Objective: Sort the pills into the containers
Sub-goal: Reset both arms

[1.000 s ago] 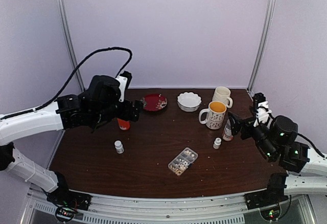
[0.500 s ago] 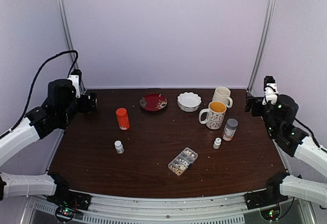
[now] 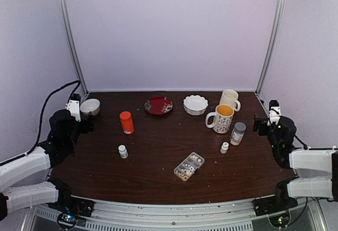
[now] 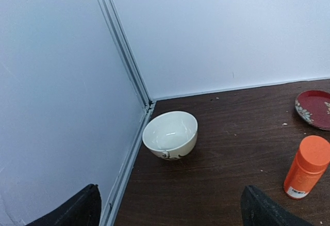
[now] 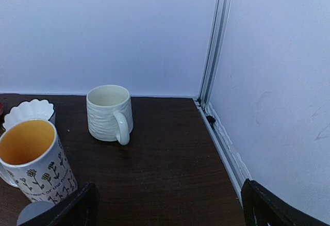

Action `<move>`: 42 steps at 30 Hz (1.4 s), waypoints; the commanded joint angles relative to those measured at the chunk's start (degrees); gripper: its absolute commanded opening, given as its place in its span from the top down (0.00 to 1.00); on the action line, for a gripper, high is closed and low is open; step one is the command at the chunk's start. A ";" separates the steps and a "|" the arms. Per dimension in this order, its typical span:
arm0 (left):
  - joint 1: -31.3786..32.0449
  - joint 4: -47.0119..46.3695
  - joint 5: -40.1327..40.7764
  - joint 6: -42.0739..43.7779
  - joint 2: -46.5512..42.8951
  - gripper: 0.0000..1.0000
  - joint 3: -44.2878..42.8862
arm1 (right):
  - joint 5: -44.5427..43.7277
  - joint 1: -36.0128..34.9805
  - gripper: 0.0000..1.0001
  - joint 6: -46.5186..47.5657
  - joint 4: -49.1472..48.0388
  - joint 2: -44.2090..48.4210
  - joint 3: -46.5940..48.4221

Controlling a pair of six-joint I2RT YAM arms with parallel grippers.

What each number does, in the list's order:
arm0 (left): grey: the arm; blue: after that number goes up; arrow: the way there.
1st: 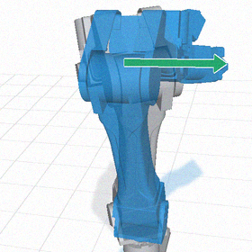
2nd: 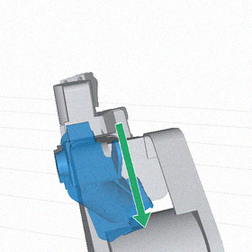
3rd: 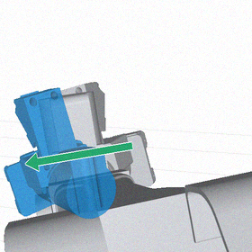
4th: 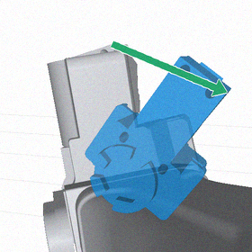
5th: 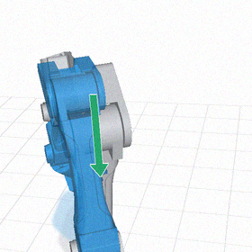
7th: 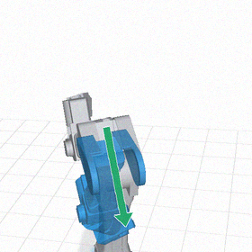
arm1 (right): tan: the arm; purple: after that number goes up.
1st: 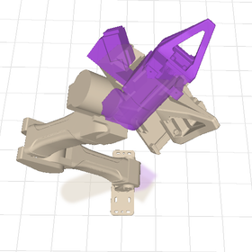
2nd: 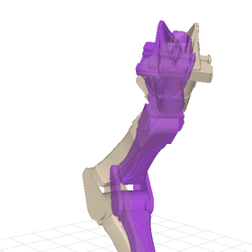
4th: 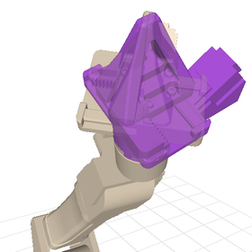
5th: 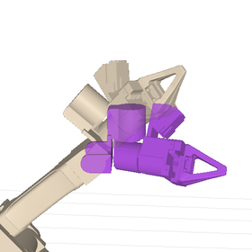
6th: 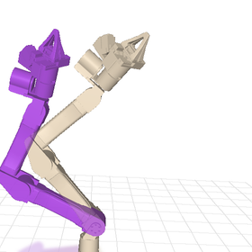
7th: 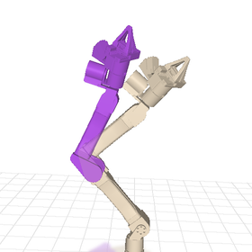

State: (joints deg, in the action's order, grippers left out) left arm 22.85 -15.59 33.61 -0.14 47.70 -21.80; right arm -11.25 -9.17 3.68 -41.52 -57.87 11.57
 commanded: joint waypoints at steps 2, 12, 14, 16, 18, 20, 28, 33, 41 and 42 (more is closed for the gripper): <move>-5.86 -14.13 0.01 3.14 4.80 0.02 0.34 | 8.30 5.04 0.00 -2.66 -14.15 -12.95 3.40; -12.91 -31.59 -5.89 5.17 19.06 0.02 3.90 | 10.31 7.02 0.00 -3.64 -20.57 -20.13 3.60; -13.58 -34.75 -6.88 6.71 23.46 0.03 3.52 | 10.41 6.97 0.00 -3.61 -20.38 -20.00 3.66; -14.84 -43.09 -9.81 8.08 28.87 0.07 4.90 | 10.34 6.99 0.00 -3.61 -20.41 -20.16 3.63; -17.66 -48.32 -12.80 6.01 31.42 0.05 6.57 | 10.36 6.97 0.00 -3.68 -20.92 -20.17 3.51; -22.02 -49.08 -22.38 3.07 31.97 0.07 7.71 | 10.31 6.98 0.00 -3.68 -21.16 -20.24 3.55; -22.32 -44.54 -19.25 1.30 34.37 0.03 3.61 | 10.28 6.97 0.00 -3.65 -21.05 -20.26 3.54; -22.32 -44.64 -20.53 1.91 34.21 0.02 3.92 | 10.28 6.97 0.00 -3.60 -21.00 -20.27 3.54; -22.32 -43.91 -21.42 2.08 34.24 0.02 3.45 | 10.19 6.89 0.00 -3.60 -20.93 -20.18 3.54; -22.32 -43.93 -21.39 2.08 34.25 0.03 3.45 | 10.15 6.88 0.00 -3.60 -20.96 -20.19 3.54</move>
State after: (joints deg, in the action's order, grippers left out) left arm 0.73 -56.97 12.97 2.24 81.69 -17.30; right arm -1.32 -2.42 0.60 -61.19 -78.13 14.44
